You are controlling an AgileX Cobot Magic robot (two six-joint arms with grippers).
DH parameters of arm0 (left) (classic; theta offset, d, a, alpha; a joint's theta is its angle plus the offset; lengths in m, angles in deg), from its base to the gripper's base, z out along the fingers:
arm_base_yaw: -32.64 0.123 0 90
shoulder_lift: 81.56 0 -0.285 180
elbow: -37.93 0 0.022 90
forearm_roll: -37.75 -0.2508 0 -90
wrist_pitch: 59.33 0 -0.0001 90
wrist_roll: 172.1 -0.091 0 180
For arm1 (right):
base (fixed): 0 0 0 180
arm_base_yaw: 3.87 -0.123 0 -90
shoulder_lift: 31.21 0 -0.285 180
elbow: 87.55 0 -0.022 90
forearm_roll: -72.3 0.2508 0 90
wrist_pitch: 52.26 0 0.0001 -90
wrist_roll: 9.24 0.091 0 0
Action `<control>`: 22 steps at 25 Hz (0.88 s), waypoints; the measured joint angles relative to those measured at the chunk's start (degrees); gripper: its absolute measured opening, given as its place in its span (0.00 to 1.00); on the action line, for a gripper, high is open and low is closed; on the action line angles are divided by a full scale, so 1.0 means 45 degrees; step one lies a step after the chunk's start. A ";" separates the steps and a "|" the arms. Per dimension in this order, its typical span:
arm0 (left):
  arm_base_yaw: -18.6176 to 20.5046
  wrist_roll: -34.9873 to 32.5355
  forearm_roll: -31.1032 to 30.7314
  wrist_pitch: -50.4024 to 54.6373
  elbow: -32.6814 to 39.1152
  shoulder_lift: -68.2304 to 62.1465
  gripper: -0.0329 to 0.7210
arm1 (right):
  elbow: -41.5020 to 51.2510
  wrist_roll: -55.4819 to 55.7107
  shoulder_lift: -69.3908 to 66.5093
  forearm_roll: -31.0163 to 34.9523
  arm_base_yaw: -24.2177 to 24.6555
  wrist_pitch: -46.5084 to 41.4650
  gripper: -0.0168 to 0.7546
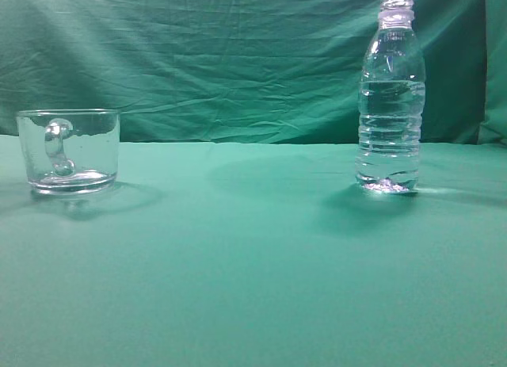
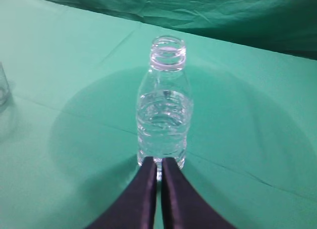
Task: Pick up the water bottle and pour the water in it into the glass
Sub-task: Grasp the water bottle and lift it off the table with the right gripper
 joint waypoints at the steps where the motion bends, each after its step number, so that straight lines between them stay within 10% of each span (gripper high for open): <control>1: 0.0000 0.0000 0.0000 0.0000 0.0000 0.0000 0.04 | 0.0000 0.0000 -0.0545 0.0000 -0.0225 0.0451 0.02; 4: 0.0000 0.0000 0.0000 0.0000 0.0000 0.0000 0.04 | -0.0020 -0.0030 -0.2051 0.0020 -0.0586 0.1849 0.09; 12: 0.0000 0.0000 0.0000 0.0000 0.0000 0.0000 0.04 | -0.0050 0.0837 -0.4989 -0.0005 -0.0712 0.4730 0.83; 22: 0.0000 0.0000 0.0000 0.0000 0.0000 0.0000 0.04 | -0.1635 0.1553 -0.7969 -0.0351 -0.0712 0.6144 0.86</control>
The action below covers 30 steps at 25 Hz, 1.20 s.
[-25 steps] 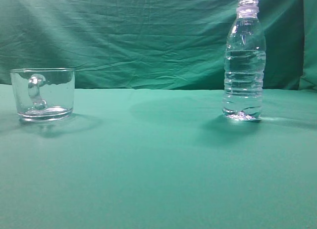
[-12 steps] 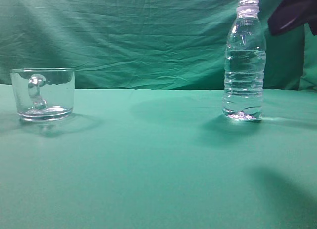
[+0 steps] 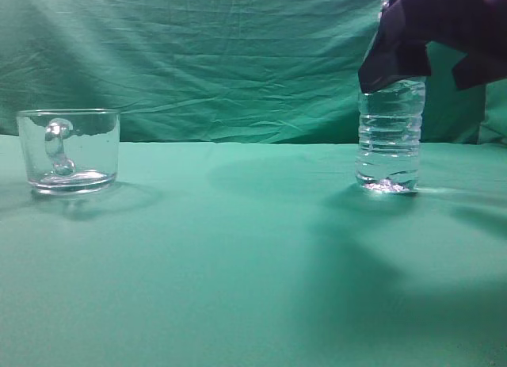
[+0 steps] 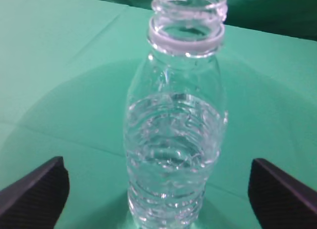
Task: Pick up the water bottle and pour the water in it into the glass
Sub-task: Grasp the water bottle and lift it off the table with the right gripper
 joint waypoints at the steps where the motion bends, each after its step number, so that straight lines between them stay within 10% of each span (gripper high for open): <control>1: 0.0000 0.0000 0.0000 0.0000 0.0000 0.0000 0.04 | -0.0176 0.0000 -0.0349 0.0000 0.0000 0.0198 0.86; 26: 0.0000 0.0000 0.0000 0.0000 0.0000 0.0000 0.04 | -0.2555 0.1142 -0.4277 0.0083 0.0000 0.2809 0.86; 30: 0.0000 0.0000 0.0000 0.0000 0.0000 0.0000 0.04 | -0.2555 0.1142 -0.4277 0.0131 0.0000 0.3035 0.71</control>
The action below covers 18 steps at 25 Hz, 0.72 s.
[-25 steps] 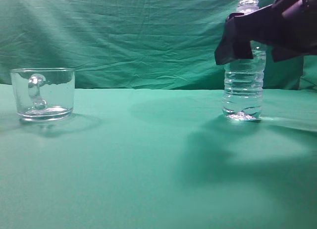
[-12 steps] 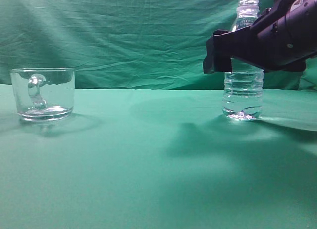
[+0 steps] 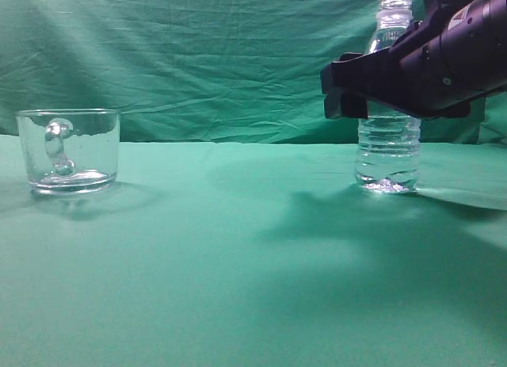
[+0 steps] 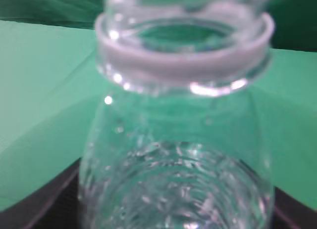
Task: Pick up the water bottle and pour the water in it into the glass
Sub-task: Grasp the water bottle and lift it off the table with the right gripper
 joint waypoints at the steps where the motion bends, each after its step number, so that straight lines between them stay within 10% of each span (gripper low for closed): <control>1: 0.0000 0.0000 0.0000 0.0000 0.0000 0.0000 0.04 | 0.0000 0.0000 0.0000 0.0024 0.0000 0.0022 0.68; 10: 0.0000 0.0000 0.0000 0.0000 0.0000 0.0000 0.04 | 0.0000 -0.0048 0.0000 0.0046 0.0000 0.0081 0.70; 18: 0.0000 0.0000 0.0000 0.0000 0.0000 0.0000 0.04 | 0.0000 -0.0097 -0.0009 0.0046 0.0000 0.0081 0.51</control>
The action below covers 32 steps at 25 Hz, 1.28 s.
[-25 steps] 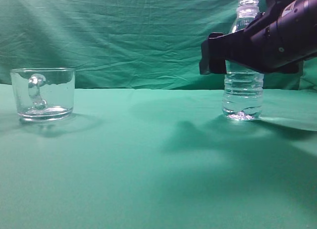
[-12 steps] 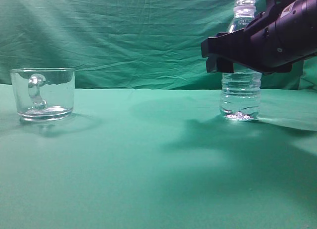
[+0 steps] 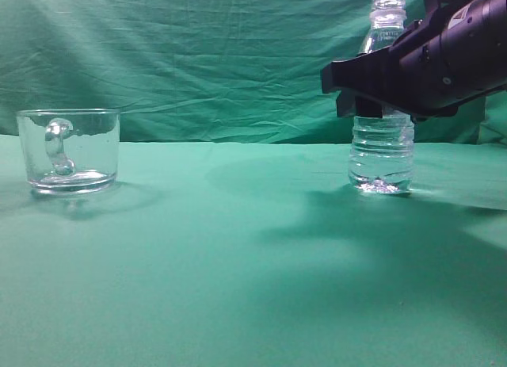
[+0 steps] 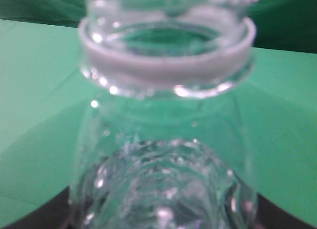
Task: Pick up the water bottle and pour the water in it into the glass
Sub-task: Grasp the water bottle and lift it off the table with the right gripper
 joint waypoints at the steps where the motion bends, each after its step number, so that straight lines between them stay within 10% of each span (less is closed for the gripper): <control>1: 0.0000 0.0000 0.0000 0.0000 0.0000 0.0000 0.04 | 0.0000 0.0000 0.0000 0.0000 0.0000 0.0000 0.53; 24: 0.0000 0.0000 0.0000 0.0000 0.0000 0.0000 0.04 | 0.0000 -0.0478 0.0088 -0.0645 0.0000 -0.0349 0.42; 32: 0.0000 0.0000 0.0000 0.0000 0.0000 0.0000 0.04 | -0.1576 -0.0487 0.2064 -0.2655 0.0000 -0.5413 0.42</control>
